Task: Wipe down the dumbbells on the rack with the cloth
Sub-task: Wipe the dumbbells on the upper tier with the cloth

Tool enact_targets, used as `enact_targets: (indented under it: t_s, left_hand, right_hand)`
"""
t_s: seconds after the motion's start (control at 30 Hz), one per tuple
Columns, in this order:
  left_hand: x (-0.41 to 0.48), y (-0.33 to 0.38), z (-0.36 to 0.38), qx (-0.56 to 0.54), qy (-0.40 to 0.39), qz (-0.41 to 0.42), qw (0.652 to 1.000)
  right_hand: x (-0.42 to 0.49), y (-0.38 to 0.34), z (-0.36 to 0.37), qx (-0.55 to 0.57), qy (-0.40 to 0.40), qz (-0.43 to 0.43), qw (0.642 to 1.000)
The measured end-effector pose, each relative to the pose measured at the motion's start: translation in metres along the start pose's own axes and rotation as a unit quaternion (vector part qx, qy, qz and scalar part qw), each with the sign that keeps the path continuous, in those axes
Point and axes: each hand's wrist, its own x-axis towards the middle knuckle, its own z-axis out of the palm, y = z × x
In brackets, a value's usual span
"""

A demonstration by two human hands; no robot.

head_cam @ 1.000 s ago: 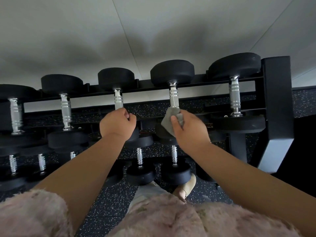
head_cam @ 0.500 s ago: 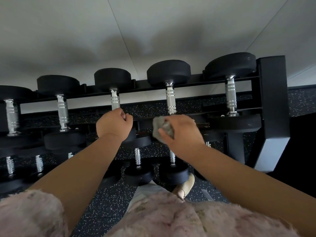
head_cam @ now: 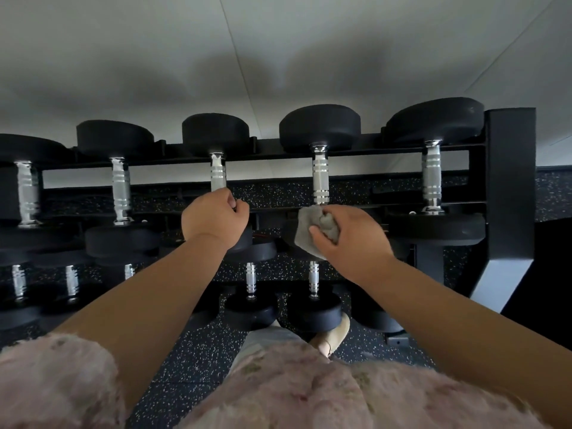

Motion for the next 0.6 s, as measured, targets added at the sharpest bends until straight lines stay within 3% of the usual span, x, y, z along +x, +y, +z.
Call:
enact_targets:
  t_s: [0.13,0.3,0.4,0.5,0.6]
  left_hand:
    - [-0.001,0.000,0.002,-0.008,0.007,-0.006,1.000]
    - [0.000,0.001,0.001,0.006,0.011,0.001,1.000]
    - [0.000,0.000,0.001,0.001,0.007,0.002,1.000]
    - [0.000,-0.002,0.001,-0.003,0.003,0.004,1.000]
    - [0.000,-0.003,0.001,-0.006,0.006,0.008,1.000]
  right_hand:
    - [0.019,-0.031,0.024,-0.161,-0.025,-0.123,0.979]
    - [0.022,-0.018,0.020,-0.123,-0.051,-0.161,0.978]
    - [0.011,-0.001,-0.001,-0.039,-0.072,-0.138,0.987]
    - [0.004,0.012,-0.010,0.033,-0.058,-0.056,0.996]
    - [0.007,0.005,-0.005,0.010,-0.035,-0.019,0.999]
